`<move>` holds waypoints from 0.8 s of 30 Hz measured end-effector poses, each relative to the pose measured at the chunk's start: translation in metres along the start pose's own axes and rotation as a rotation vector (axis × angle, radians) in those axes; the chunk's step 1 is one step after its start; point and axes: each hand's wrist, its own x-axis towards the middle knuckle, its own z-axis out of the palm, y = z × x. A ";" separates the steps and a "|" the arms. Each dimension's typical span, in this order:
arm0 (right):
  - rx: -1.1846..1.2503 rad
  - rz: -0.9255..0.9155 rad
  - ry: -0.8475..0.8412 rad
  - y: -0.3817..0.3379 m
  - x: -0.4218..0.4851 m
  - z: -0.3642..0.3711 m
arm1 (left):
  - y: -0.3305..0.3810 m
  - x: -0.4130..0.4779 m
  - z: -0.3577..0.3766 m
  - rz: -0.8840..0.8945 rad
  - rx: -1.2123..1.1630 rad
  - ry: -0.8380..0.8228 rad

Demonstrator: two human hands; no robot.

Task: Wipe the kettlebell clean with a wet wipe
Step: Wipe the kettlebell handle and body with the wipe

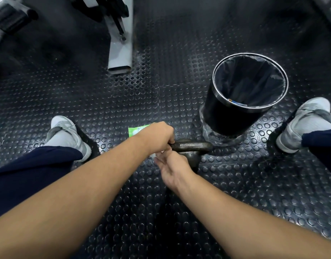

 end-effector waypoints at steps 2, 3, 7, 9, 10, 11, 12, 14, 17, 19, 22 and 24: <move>-0.014 -0.023 0.039 -0.001 -0.005 0.007 | -0.001 -0.001 0.001 0.000 0.006 0.002; -0.027 -0.022 0.052 -0.001 -0.004 0.008 | -0.002 -0.001 0.001 -0.001 0.002 0.002; -0.141 -0.010 0.097 0.000 0.003 0.010 | -0.001 0.000 -0.002 0.007 0.001 0.011; -0.223 -0.015 0.112 -0.003 0.012 0.007 | 0.003 0.003 -0.003 0.002 0.005 -0.010; -0.246 -0.014 0.117 -0.004 0.013 0.007 | 0.005 0.003 -0.005 -0.009 0.020 -0.025; -0.254 -0.008 0.124 -0.004 0.015 0.007 | 0.007 0.003 -0.008 -0.018 0.044 -0.037; -0.257 -0.006 0.130 -0.004 0.016 0.007 | 0.008 0.003 -0.010 -0.020 0.062 -0.040; -0.239 -0.006 0.122 -0.004 0.015 0.006 | 0.009 0.004 -0.013 0.013 0.066 -0.041; -0.150 0.016 0.064 -0.006 0.010 0.005 | 0.009 0.004 -0.014 0.019 0.091 -0.066; -0.081 0.020 0.048 -0.009 0.003 0.004 | 0.007 0.005 -0.014 0.024 0.084 -0.073; -0.034 0.008 0.067 -0.012 -0.005 0.004 | 0.006 0.006 -0.017 0.054 0.061 -0.071; -0.050 0.007 0.051 -0.010 -0.003 0.004 | 0.007 0.005 -0.019 0.056 0.058 -0.070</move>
